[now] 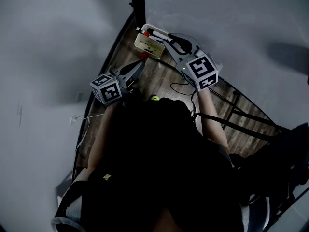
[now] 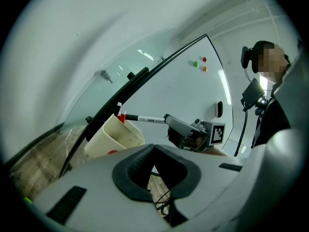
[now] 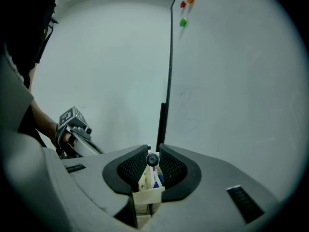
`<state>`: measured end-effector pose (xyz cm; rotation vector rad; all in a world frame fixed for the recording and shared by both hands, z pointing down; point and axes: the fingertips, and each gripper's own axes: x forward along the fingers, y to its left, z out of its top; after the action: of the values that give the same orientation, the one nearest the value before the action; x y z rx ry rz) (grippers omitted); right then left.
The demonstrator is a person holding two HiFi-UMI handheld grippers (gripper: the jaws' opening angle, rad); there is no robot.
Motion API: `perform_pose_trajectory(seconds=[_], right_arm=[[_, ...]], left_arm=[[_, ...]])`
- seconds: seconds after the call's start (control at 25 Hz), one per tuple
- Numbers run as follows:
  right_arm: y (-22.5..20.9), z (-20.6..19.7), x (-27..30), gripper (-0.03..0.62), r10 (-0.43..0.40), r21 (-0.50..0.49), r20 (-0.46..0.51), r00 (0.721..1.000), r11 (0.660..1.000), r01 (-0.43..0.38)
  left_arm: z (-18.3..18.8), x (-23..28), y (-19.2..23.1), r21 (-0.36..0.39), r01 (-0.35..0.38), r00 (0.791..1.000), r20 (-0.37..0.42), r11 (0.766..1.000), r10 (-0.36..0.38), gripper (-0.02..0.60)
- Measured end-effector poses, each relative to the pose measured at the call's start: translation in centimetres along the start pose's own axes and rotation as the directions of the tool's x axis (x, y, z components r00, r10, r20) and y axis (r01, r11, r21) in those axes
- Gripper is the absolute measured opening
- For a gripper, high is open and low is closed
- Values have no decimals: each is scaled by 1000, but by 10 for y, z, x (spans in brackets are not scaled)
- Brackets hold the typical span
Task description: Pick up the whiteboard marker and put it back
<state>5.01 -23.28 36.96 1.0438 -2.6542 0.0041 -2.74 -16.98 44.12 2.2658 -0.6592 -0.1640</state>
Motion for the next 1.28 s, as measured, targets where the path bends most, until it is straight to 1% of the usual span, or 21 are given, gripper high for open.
perform_pose_trajectory(seconds=[0.32, 0.56, 0.76, 1.28], right_arm=[[-6, -5, 16, 80, 8, 29, -20, 1000, 1000, -7], [-11, -18, 19, 80, 14, 52, -34, 999, 999, -12], [-10, -21, 26, 80, 23, 68, -43, 999, 998, -20], [-11, -42, 39, 80, 40, 104, -66, 997, 994, -33]], left_arm=[[11, -3, 8, -21, -4, 1000, -2, 1000, 4, 6], [9, 1, 11, -31, -10, 1000, -8, 999, 10, 6], [11, -3, 9, -44, -17, 1000, -14, 999, 17, 6], [6, -9, 10, -61, -42, 998, -52, 997, 39, 6]])
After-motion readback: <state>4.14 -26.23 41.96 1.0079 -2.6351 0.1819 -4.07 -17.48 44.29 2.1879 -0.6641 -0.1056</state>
